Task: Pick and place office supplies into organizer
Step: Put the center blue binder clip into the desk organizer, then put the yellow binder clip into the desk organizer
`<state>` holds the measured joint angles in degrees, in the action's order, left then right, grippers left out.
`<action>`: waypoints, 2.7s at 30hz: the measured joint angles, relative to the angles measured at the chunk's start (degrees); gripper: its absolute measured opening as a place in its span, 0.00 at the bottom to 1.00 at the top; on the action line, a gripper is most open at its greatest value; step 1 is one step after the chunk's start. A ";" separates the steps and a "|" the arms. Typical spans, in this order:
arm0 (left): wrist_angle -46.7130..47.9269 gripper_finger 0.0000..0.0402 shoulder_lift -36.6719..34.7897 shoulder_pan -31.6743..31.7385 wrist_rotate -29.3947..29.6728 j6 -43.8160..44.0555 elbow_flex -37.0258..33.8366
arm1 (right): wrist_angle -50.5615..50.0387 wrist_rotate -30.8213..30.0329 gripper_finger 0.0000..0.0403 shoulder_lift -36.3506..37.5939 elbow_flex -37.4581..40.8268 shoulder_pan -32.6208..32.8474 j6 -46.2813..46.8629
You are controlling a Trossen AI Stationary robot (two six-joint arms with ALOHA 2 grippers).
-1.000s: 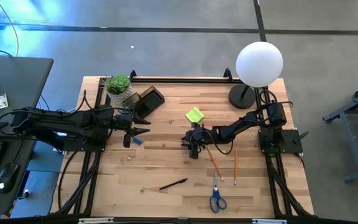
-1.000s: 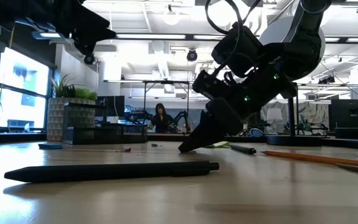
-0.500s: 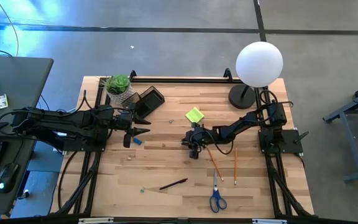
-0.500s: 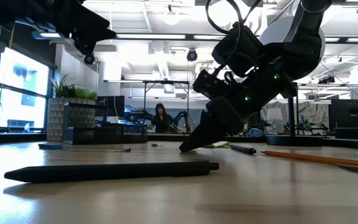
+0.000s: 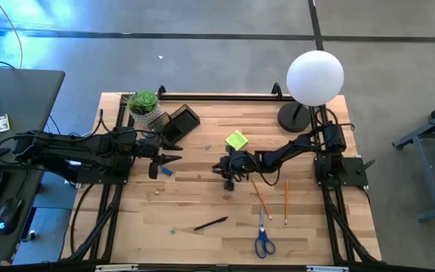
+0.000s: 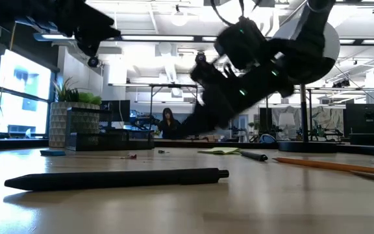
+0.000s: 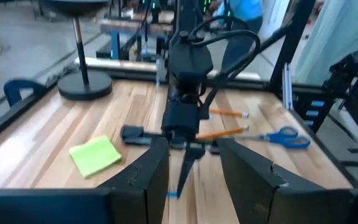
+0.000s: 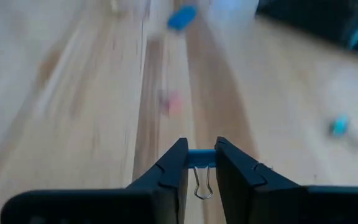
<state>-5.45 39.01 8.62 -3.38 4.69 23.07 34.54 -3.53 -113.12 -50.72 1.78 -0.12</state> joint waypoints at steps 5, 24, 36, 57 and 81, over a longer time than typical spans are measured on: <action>-0.56 0.33 -4.78 -0.01 -1.19 -0.38 0.00 | -4.46 0.79 0.15 0.09 -9.46 -1.71 -4.14; 8.30 0.33 -21.68 -0.02 -2.21 -0.37 0.00 | -27.32 5.61 0.15 -20.37 -52.49 -8.98 -7.35; 8.63 0.33 -21.80 0.00 -3.17 -0.35 0.00 | -37.08 5.56 0.17 -30.27 -69.22 -11.84 -4.34; 10.11 0.33 -21.80 0.00 -3.06 -0.31 0.00 | -45.27 1.46 0.33 -28.48 -69.27 -11.40 -5.83; 16.08 0.33 -21.58 -0.02 -3.02 1.72 0.00 | -53.56 2.61 0.34 -10.98 -44.29 -6.23 -1.97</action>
<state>10.63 17.44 8.60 -6.40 6.42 23.07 -19.03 -0.92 -124.10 -95.00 -4.45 -2.09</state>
